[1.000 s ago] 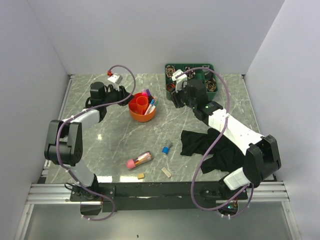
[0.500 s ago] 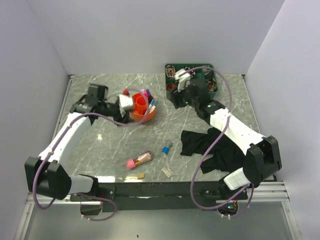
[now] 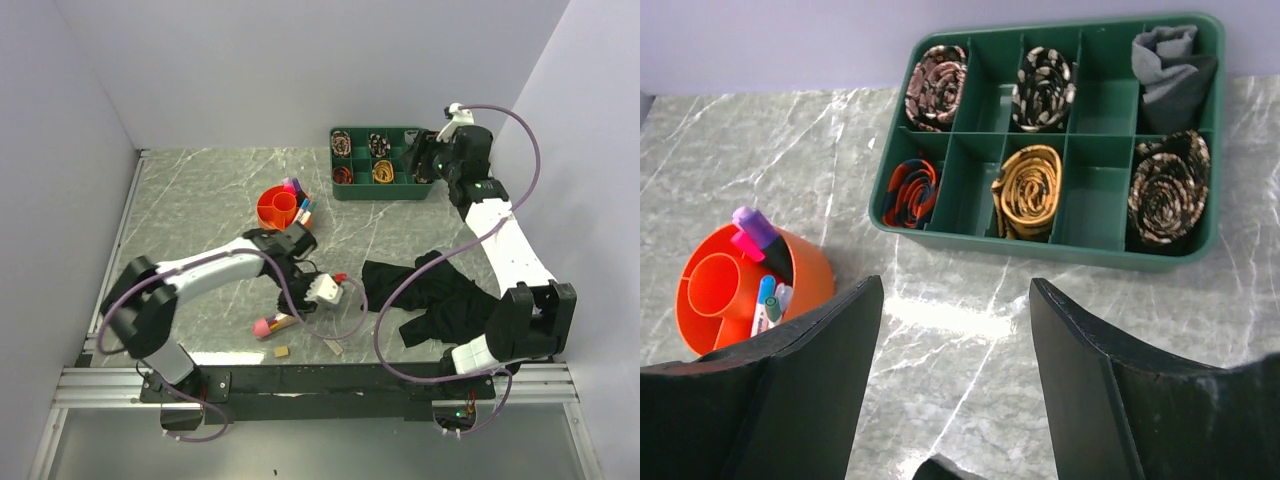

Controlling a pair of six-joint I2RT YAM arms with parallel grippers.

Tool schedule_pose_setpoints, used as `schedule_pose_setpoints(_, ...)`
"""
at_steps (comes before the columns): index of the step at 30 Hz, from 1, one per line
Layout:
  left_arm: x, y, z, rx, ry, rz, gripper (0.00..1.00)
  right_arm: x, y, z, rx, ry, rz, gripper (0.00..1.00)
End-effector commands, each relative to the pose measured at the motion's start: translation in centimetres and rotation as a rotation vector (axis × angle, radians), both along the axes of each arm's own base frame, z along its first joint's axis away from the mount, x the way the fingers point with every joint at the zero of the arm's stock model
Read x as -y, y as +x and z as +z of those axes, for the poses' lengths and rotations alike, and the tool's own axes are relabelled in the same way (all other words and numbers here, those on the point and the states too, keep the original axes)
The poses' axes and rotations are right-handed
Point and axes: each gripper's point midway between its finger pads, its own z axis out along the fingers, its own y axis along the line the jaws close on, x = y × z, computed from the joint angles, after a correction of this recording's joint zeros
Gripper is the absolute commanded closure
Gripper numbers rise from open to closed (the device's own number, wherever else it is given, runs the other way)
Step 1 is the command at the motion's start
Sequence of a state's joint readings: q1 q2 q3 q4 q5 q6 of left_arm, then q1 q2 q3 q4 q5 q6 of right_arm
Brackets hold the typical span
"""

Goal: Sort the stationery into containers
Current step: Pick up the stationery from the corner of the board.

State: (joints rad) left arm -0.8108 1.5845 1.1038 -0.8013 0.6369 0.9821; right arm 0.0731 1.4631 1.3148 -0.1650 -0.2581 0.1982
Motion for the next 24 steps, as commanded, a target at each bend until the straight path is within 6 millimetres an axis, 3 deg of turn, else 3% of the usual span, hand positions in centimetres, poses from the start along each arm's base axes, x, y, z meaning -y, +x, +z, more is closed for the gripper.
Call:
schedule_pose_setpoints(1,2.9,-0.3,-0.1,0.041,-0.006,-0.071,0.47,0.7,-0.1,-0.1,-0.035,0.041,0.013,0.31)
schedule_pose_setpoints(6,4.9,-1.7,-2.0,0.015,0.026,-0.134,0.50,0.9,-0.2,-1.5,-0.072,0.049,0.034,0.32)
schedule_pose_setpoints(17,7.8,-4.2,-2.6,-0.004,-0.012,-0.168,0.49,0.5,-0.5,-3.0,-0.116,0.063,0.074,0.31)
schedule_pose_setpoints(24,7.8,-4.8,-5.7,-0.004,0.038,-0.125,0.49,0.1,-0.6,-3.0,-0.117,0.069,0.100,0.31)
